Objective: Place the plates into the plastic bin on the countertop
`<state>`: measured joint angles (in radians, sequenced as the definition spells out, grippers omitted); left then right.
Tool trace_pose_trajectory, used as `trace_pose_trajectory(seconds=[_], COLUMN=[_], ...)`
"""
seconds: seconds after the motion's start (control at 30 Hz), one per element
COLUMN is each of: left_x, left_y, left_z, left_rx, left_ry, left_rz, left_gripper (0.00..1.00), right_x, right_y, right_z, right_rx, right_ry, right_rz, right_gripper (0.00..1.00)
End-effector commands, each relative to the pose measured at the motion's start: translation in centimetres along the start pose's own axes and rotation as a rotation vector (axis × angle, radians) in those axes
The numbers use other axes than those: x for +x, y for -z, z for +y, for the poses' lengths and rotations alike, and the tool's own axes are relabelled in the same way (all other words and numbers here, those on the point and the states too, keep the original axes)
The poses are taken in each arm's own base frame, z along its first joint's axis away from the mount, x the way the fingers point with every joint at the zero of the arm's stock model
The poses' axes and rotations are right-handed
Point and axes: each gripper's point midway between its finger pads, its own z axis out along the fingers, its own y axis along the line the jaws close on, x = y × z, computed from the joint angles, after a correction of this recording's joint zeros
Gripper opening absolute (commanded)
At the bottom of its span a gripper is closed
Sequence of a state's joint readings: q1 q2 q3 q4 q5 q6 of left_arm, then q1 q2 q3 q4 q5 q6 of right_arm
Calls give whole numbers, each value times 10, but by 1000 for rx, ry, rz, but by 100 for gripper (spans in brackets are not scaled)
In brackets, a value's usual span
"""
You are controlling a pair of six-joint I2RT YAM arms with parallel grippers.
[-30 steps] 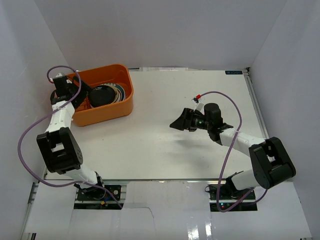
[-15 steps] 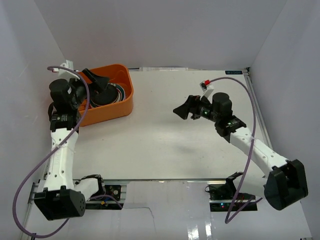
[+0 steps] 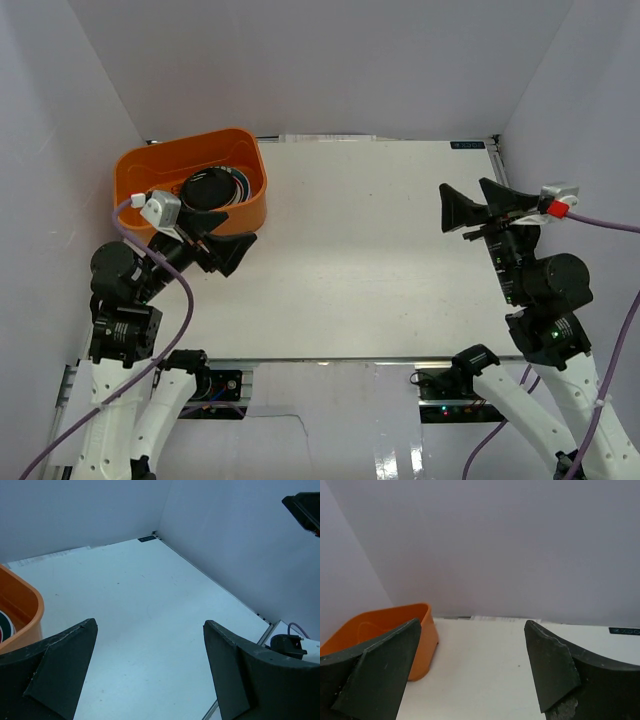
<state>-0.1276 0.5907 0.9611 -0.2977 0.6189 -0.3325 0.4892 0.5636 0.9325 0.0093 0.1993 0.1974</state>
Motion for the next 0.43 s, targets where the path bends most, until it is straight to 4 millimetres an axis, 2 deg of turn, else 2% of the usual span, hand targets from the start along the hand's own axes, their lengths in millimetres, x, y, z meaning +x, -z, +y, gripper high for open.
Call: trace_pose_trajectory(seconds=[0.0,0.1,0.17,0.27,0.4], left_x=[19,21,22,23,15], left_y=[6,9,9,6,2], left_z=[2,2,4,10,13], left_rx=[-11,-18,-31,-58,-78], left_ry=[-25,-28,-19,3,14], left_rz=[47,45,51,62,53], left_gripper=[98,98,98,98,98], right_x=[20,49,55,49,22], right_y=[1,-2,-4,-8,-12], right_z=[-30,-32,-27,-25,-22], right_rx=[141,144,122,123,122], right_ry=[53,22,6,-6,13], right_rz=[16,87,105,98,49], right_gripper=[90,90,90,90,90])
